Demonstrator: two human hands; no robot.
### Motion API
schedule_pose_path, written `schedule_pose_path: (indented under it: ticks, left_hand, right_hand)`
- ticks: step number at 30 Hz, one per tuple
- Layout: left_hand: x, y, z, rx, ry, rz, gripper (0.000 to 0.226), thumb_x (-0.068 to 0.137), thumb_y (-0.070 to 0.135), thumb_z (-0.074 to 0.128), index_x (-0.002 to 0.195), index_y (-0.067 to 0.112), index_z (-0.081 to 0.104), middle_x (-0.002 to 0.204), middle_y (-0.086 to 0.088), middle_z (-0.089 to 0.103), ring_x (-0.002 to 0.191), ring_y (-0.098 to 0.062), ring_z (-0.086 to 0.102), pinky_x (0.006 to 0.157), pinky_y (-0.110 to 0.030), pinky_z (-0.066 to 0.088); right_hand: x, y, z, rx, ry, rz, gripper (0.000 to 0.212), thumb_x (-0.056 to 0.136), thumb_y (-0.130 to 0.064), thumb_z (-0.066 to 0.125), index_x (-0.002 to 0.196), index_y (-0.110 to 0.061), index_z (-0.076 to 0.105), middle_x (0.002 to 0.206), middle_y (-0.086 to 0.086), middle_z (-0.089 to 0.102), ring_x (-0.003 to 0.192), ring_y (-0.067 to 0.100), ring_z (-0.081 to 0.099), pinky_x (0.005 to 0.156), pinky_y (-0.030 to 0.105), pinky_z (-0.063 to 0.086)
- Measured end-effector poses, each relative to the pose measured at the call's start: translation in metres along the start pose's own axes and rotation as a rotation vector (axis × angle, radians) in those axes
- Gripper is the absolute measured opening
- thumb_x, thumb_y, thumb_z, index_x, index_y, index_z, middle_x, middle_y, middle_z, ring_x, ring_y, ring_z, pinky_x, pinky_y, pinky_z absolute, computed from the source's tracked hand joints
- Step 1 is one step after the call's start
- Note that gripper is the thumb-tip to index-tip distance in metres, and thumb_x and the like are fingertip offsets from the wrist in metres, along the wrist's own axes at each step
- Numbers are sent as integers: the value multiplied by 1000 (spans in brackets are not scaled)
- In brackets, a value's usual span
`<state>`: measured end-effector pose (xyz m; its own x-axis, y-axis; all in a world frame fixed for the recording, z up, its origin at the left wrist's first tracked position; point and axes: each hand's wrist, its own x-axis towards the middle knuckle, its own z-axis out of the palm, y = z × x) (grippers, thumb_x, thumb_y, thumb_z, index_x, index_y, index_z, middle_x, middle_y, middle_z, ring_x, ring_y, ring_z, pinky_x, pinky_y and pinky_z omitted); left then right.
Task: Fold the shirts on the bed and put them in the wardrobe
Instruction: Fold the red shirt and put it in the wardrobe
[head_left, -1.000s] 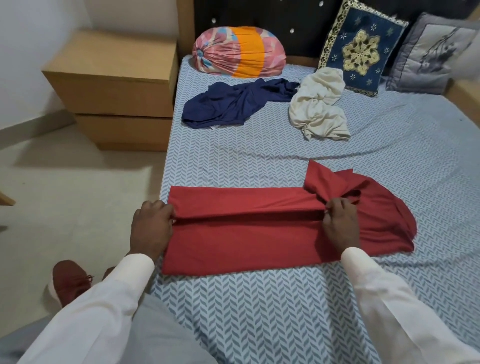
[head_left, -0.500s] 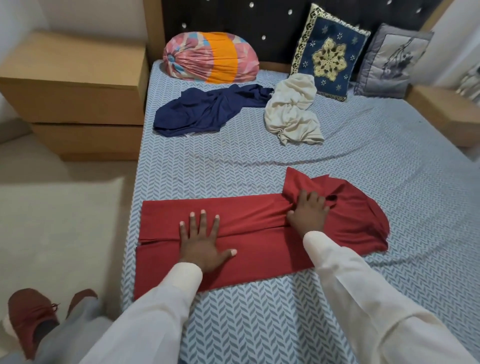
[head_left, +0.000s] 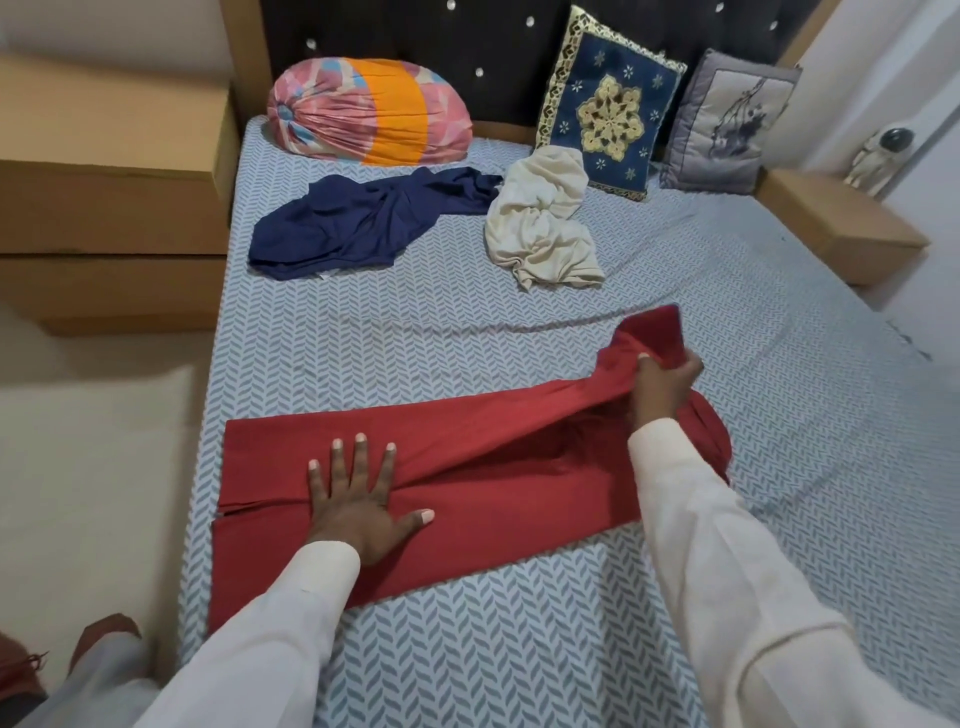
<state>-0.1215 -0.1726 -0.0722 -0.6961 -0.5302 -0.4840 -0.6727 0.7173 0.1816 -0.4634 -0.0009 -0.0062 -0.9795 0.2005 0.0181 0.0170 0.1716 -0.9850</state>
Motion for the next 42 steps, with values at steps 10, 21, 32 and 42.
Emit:
schedule_pose_path:
  ticks: [10, 21, 32, 42]
  left_hand:
    - [-4, 5, -7, 42, 100, -2, 85, 88, 76, 27, 155, 31, -2, 163, -10, -7, 148, -36, -12, 112, -66, -2]
    - [-13, -9, -14, 37, 389, 67, 59, 89, 56, 38, 128, 16, 56, 140, -20, 48, 136, -38, 39, 105, -62, 32]
    - [6, 28, -31, 45, -64, -147, 103, 82, 71, 55, 149, 42, -17, 160, -7, -21, 146, -38, -16, 101, -78, 20]
    - [11, 35, -33, 43, -138, -203, 104, 85, 66, 55, 147, 41, -25, 157, -9, -29, 144, -40, -24, 101, -79, 16]
  right_hand:
    - [-29, 42, -92, 193, 273, 234, 51, 78, 1, 68, 124, -9, 46, 112, 8, 50, 91, 19, 52, 49, -1, 36]
    - [-49, 65, -114, -249, 326, 221, 33, 77, -18, 69, 107, -21, 57, 132, 18, 45, 117, 37, 50, 98, 38, 41]
    - [49, 61, -66, -558, -233, 130, 70, 78, -50, 76, 131, -20, 42, 99, 15, 60, 83, 31, 64, 64, 38, 48]
    - [52, 24, -62, -609, -63, 120, 29, 83, -23, 60, 109, -12, 61, 106, 17, 68, 100, 34, 64, 89, 37, 48]
